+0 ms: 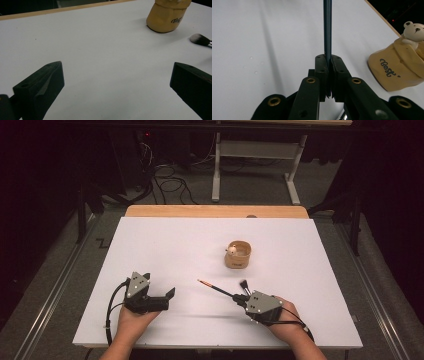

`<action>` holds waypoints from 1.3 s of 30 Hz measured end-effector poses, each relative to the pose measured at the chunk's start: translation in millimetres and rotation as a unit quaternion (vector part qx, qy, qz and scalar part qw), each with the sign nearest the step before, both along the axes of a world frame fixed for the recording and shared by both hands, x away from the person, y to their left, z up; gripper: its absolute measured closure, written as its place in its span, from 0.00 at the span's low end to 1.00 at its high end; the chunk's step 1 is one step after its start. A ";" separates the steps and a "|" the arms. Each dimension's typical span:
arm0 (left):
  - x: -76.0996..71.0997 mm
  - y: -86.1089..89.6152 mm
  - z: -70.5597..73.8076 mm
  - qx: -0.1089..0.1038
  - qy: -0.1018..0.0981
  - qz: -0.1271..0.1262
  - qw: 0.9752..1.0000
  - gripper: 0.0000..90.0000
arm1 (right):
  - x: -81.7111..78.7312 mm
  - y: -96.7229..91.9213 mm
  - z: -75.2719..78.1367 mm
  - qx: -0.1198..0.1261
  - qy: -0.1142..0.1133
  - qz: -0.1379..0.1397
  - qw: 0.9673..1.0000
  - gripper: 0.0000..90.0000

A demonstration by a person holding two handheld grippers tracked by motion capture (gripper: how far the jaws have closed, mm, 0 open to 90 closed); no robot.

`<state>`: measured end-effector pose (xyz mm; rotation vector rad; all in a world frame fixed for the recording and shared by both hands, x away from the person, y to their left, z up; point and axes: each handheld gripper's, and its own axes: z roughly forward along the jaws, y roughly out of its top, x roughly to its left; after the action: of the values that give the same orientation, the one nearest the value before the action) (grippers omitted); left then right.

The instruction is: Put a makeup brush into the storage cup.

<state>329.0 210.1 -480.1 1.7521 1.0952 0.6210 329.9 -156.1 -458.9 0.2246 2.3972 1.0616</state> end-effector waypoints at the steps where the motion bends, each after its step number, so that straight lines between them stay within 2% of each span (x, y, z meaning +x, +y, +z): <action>1: -0.1 -0.3 0.1 0.001 -0.001 0.002 1.000 0.00 | 0.3 -0.8 0.4 0.007 0.003 -0.005 1.000 0.96; 6: -0.6 -0.7 0.0 0.001 -0.001 0.001 1.000 0.00 | 1.9 -3.5 2.1 0.044 0.024 -0.010 0.999 0.96; 7: -0.8 -0.7 -0.2 0.001 0.000 0.000 1.000 0.00 | 1.9 -3.5 2.1 0.044 0.024 -0.010 0.999 0.96; 12: -1.5 -0.7 -0.6 0.003 -0.003 -0.002 1.000 0.00 | 2.7 -3.7 3.6 0.077 0.042 -0.009 0.996 0.96; 15: -1.6 -1.5 -0.8 0.003 -0.004 -0.008 1.000 0.00 | 2.8 -3.5 4.2 0.084 0.041 -0.008 0.996 0.96; 19: -1.0 -2.7 -1.7 0.005 0.001 -0.010 1.000 0.00 | 3.5 -5.4 6.3 0.112 0.048 -0.016 0.992 0.96; 20: -1.1 -3.0 -1.7 0.004 0.000 -0.010 1.000 0.00 | 3.9 -6.3 6.7 0.128 0.052 -0.022 0.990 0.96; 25: -1.4 -2.7 -0.9 -0.009 0.000 -0.014 1.000 0.01 | 4.6 -9.1 7.3 0.144 0.047 -0.039 0.988 0.96; 27: -1.6 -2.2 -0.8 -0.012 -0.002 -0.014 1.000 0.01 | 4.9 -11.1 7.4 0.153 0.044 -0.052 0.986 0.96; 28: -1.6 -2.0 -0.7 -0.013 -0.003 -0.015 1.000 0.01 | 6.1 -13.7 7.4 0.164 0.042 -0.059 0.984 0.96; 30: -1.7 -1.8 -0.7 -0.014 -0.004 -0.013 1.000 0.02 | 6.8 -15.1 7.5 0.169 0.040 -0.062 0.983 0.96; 33: -1.0 -0.7 -0.7 -0.025 -0.003 -0.017 1.000 0.02 | 7.3 -17.9 7.6 0.183 0.038 -0.077 0.979 0.96; 34: -1.3 -0.7 -0.4 -0.032 -0.007 -0.017 0.999 0.02 | 8.0 -18.1 6.4 0.183 0.039 -0.083 0.979 0.96; 39: -2.0 -0.1 0.0 -0.039 -0.010 -0.019 0.999 0.02 | 9.8 -16.9 4.9 0.182 0.038 -0.089 0.979 0.96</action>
<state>326.9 210.0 -480.1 1.6925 1.0556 0.5640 339.7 -173.0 -454.0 0.6035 2.1800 1.4189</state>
